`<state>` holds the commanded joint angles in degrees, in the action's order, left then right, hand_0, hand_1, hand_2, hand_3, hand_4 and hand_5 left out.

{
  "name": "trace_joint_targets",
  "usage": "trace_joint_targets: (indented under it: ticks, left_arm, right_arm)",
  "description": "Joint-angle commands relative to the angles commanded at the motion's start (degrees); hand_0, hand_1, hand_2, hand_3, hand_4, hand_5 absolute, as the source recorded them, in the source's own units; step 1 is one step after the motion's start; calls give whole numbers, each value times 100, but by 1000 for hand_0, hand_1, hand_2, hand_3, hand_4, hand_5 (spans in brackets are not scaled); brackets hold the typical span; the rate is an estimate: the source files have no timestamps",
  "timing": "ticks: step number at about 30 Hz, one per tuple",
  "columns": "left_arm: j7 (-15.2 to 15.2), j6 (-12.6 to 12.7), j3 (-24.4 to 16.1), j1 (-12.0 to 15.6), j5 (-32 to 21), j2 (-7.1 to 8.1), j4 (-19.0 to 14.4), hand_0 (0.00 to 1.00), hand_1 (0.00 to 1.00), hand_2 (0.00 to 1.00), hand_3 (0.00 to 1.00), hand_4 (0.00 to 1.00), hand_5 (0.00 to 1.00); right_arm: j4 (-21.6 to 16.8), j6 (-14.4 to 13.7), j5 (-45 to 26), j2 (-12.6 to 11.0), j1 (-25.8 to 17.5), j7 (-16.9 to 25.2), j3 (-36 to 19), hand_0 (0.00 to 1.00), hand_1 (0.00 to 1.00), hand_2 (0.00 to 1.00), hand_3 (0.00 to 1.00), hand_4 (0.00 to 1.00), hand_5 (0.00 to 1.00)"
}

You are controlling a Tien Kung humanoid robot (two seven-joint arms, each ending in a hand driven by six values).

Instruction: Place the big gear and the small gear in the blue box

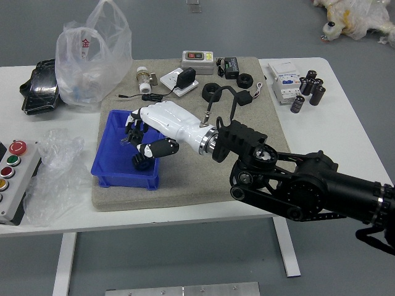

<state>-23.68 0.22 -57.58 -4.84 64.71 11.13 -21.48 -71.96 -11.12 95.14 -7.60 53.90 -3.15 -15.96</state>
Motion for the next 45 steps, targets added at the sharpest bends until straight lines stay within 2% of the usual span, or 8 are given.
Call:
trace_joint_targets:
  ticks: [5, 6, 23, 24, 29, 30, 40, 45]
  left_arm:
    - [-13, -5, -13, 4, 21, -6, -3, 693, 638, 615, 739, 704, 405]
    - [-15, -6, -14, 7, 24, -5, -3, 692, 638, 615, 738, 704, 405]
    - [-4, -18, -2, -10, 16, -10, 4, 693, 638, 605, 731, 703, 404]
    - [-1, -18, -1, -12, 16, -10, 5, 692, 638, 605, 729, 703, 405]
    - [-6, -23, -6, -11, 25, -11, 4, 692, 638, 605, 729, 703, 405]
    - [-8, -24, -6, -10, 25, -12, 3, 693, 638, 605, 727, 703, 405]
    - [-7, -32, 0, -16, 20, -12, 3, 693, 638, 605, 726, 703, 405]
    - [-5, -37, -1, -12, 24, -13, 4, 693, 638, 600, 725, 703, 403]
  right_arm:
    - [50, 162, -75, 81, 19, -19, 109, 386, 565, 559, 554, 385, 2]
    - [61, 169, -83, 90, 20, -22, 122, 391, 578, 576, 572, 360, 2]
    - [181, 135, -174, 127, 33, -59, 176, 388, 583, 586, 595, 396, 2]
    - [188, 135, -171, 126, 31, -71, 172, 377, 605, 653, 671, 394, 142]
    - [226, 133, -137, 124, 15, -145, 149, 377, 605, 653, 671, 394, 142]
    - [231, 131, -133, 124, 13, -153, 147, 391, 635, 744, 707, 475, 162]
    - [247, 138, -137, 114, -5, -208, 141, 393, 638, 752, 710, 512, 164]
    - [246, 89, -86, 60, -124, -196, -91, 392, 636, 747, 698, 523, 175]
